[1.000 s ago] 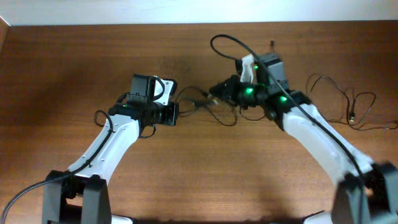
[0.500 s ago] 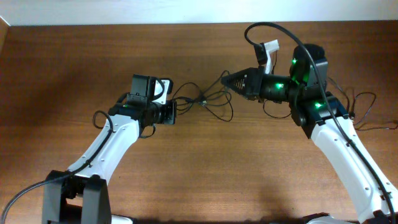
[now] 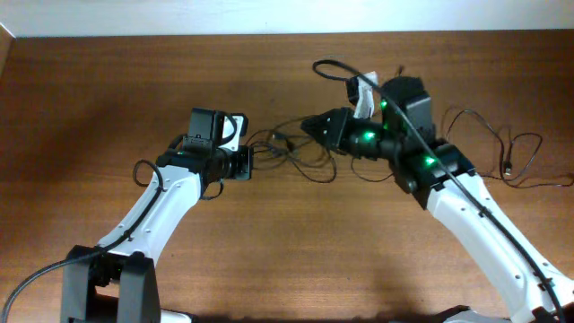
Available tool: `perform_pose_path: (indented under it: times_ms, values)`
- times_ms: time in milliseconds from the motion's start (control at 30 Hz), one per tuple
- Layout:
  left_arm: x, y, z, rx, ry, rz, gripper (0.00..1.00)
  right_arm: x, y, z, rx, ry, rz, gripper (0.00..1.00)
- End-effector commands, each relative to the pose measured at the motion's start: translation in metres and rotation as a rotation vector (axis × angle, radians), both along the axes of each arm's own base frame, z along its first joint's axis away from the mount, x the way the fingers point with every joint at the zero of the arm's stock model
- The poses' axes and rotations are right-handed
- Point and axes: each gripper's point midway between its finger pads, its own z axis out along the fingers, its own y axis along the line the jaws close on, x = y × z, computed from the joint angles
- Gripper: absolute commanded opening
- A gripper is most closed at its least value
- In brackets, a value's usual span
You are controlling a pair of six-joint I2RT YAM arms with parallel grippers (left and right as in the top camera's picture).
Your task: Untangle cables
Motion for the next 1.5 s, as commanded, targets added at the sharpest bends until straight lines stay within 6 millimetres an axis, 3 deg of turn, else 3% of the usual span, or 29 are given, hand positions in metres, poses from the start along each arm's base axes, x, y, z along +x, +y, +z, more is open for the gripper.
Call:
perform_pose_path:
  times_ms: [0,100,167,200,267,300,433,533,633,733,767,833,867,900,967,1033,1100,1367,1467]
  values:
    - [-0.002,0.002,-0.005,0.004,0.013,0.012,0.0,0.007,0.008,0.022,0.088,-0.012,-0.016,0.13]
    - [-0.002,0.002,-0.004,0.004,0.012,0.012,0.0,-0.007,0.027,0.085,0.27,-0.211,0.161,0.13]
    - [-0.002,0.002,-0.004,0.004,0.012,0.012,0.0,-0.01,0.029,0.088,0.275,-0.237,0.188,0.13]
    - [-0.002,0.002,-0.004,0.003,0.012,0.011,0.0,-0.006,0.027,0.077,0.25,-0.188,0.155,0.18]
    - [-0.002,0.002,-0.004,0.004,0.012,0.012,0.0,0.005,0.017,0.037,0.158,-0.04,0.04,0.6]
    - [-0.002,0.002,-0.004,0.003,0.012,0.011,0.0,0.008,0.012,0.02,0.103,-0.008,0.006,0.66]
    - [-0.004,-0.005,-0.003,-0.03,0.017,-0.01,0.0,0.011,-0.017,-0.081,-0.209,0.181,-0.1,0.86]
    - [-0.009,-0.026,0.006,-0.111,-0.016,-0.162,0.0,0.015,-0.014,-0.134,-0.259,0.301,-0.086,0.88]
    - [-0.01,-0.031,0.008,-0.129,-0.024,-0.189,0.0,0.023,0.016,-0.148,-0.114,0.349,0.01,0.88]
    - [-0.01,-0.031,0.009,-0.13,-0.026,-0.191,0.0,0.039,0.025,-0.176,-0.06,0.402,-0.022,0.75]
    - [-0.01,-0.033,0.009,-0.13,-0.027,-0.196,0.0,0.042,0.027,-0.181,-0.036,0.434,-0.044,0.61]
    - [-0.012,-0.041,0.01,-0.124,-0.041,-0.231,0.0,0.054,0.035,-0.173,0.032,0.412,-0.054,0.34]
    - [-0.013,-0.045,0.01,-0.117,-0.051,-0.256,0.0,0.059,0.037,-0.165,0.055,0.373,-0.043,0.28]
    - [-0.015,-0.048,0.01,-0.109,-0.056,-0.275,0.0,0.06,0.042,-0.156,0.085,0.342,-0.013,0.05]
    - [-0.014,-0.047,0.008,-0.091,-0.058,-0.269,0.0,0.057,0.051,-0.115,0.206,0.237,0.131,0.04]
    - [-0.013,-0.046,0.008,-0.084,-0.059,-0.265,0.0,0.057,0.047,-0.078,0.267,0.141,0.182,0.04]
    - [-0.013,-0.045,0.007,-0.078,-0.059,-0.261,0.0,0.047,0.041,-0.055,0.304,0.128,0.242,0.04]
    - [-0.009,-0.036,0.004,-0.038,-0.054,-0.212,0.0,0.028,0.0,-0.036,0.382,0.131,0.433,0.04]
    - [-0.009,-0.036,0.004,-0.035,-0.053,-0.21,0.0,0.025,-0.004,-0.044,0.359,0.087,0.456,0.04]
